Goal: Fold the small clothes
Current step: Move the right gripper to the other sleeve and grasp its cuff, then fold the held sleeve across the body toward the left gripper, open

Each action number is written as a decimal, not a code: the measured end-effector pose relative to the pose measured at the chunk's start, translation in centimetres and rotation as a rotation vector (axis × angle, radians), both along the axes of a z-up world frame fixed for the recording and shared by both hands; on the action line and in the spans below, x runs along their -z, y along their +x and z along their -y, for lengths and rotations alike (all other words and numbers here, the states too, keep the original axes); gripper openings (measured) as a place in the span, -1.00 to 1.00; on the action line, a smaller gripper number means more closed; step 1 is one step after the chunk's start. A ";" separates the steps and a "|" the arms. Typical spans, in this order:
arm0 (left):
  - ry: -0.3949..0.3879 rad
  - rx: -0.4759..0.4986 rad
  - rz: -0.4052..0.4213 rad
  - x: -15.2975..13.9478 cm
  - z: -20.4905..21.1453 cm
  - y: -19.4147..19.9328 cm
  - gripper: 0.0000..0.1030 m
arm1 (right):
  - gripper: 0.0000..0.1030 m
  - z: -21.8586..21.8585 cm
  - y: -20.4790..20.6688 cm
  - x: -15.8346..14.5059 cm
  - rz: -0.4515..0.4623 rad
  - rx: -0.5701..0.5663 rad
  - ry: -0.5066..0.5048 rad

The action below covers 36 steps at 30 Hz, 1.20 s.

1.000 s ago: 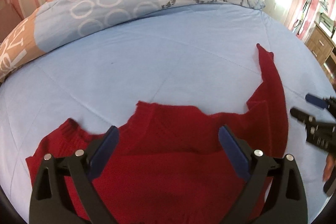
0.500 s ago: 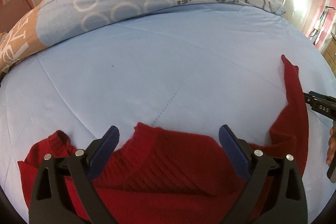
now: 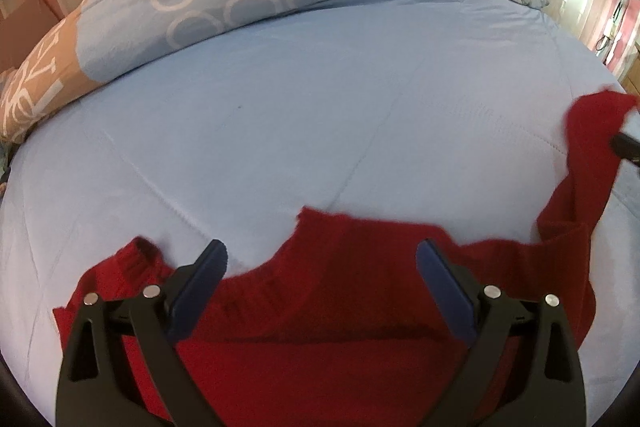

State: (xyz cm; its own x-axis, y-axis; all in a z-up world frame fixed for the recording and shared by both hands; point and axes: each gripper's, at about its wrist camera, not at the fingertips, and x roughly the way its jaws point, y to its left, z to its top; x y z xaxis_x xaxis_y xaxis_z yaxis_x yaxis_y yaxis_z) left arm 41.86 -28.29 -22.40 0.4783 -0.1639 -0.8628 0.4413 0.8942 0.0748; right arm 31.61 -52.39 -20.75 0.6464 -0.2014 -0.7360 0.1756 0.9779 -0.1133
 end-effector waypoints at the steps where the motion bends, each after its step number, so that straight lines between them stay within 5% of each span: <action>1: 0.003 0.000 -0.001 -0.1 -0.5 -0.1 0.87 | -0.88 -1.9 -1.0 -1.4 0.017 -0.032 -0.005; 7: 0.035 -0.011 -0.007 -1.9 -6.0 -1.5 0.87 | -0.88 -13.1 -3.2 -3.2 -0.006 -0.230 0.003; 15: 0.083 -0.104 -0.037 -3.2 -15.4 -2.2 0.86 | -0.77 -23.8 -4.1 4.3 -0.279 -0.434 0.024; 17: 0.081 -0.122 -0.045 -3.3 -16.8 -2.4 0.87 | -0.28 -24.9 -5.3 4.2 -0.267 -0.477 0.021; 21: 0.033 -0.118 -0.057 -3.6 -17.9 -3.4 0.87 | -0.10 -25.0 -7.0 3.1 -0.242 -0.496 0.002; 25: 0.030 -0.098 -0.053 -3.7 -16.8 -4.2 0.87 | -0.09 -19.9 -5.7 2.3 -0.229 -0.318 0.090; 29: -0.015 -0.057 -0.078 -3.6 -15.3 -4.5 0.87 | -0.09 -17.7 -4.7 2.4 -0.224 -0.261 0.053; 36: -0.146 0.003 -0.214 -1.4 -11.7 -5.9 0.87 | -0.08 -15.3 -5.6 1.8 -0.197 -0.219 0.054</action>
State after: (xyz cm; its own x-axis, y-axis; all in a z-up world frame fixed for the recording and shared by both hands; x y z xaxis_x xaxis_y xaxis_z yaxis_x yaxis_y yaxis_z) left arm 35.93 -16.57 -21.00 0.2864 -0.2956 -0.9114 0.4360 0.8872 -0.1507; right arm 25.97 -37.05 -22.51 0.5140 -0.0303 -0.8573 -0.0599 0.9957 -0.0710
